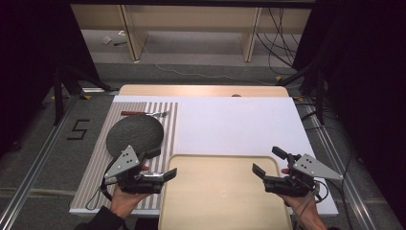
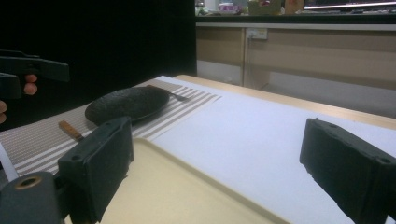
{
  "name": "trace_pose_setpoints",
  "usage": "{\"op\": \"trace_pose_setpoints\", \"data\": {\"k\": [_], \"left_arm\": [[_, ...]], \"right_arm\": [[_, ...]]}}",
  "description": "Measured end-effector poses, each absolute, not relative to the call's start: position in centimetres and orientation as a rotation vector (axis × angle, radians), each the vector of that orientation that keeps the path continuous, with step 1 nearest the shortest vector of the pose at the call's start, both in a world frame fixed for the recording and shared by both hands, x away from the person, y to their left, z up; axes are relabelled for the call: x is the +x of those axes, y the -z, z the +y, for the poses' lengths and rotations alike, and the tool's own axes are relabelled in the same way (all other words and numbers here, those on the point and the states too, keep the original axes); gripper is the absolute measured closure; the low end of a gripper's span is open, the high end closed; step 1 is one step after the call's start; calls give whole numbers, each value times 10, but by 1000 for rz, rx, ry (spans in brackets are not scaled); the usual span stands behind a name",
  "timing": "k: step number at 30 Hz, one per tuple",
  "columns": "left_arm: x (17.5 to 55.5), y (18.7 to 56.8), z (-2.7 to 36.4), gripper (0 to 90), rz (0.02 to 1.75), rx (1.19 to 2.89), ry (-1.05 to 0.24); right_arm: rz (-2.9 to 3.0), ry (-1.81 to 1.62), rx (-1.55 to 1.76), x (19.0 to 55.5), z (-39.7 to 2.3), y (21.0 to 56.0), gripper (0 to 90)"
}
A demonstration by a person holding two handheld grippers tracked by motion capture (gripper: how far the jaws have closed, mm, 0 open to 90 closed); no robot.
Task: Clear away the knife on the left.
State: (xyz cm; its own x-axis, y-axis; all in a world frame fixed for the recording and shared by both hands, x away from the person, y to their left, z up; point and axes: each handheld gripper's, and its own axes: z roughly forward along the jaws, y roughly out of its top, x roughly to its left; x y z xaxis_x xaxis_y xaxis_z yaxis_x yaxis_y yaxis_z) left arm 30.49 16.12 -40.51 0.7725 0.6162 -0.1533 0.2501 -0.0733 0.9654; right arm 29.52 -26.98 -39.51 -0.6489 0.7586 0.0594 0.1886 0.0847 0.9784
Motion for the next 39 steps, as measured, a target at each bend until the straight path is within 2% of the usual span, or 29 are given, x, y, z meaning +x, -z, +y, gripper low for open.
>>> {"op": "trace_pose_setpoints", "data": {"k": [14, 23, 39], "left_arm": [[308, 399, 169, 108, 642, 1723, -316], [312, 399, 179, 108, 676, 1727, -339], [319, 401, 192, 127, 766, 1884, -310]], "right_arm": [[1901, -1609, 930, 294, -270, 395, 116], [1900, -1611, 937, 294, -270, 394, 116], [1911, -1621, 931, 295, -270, 395, 118]]}}
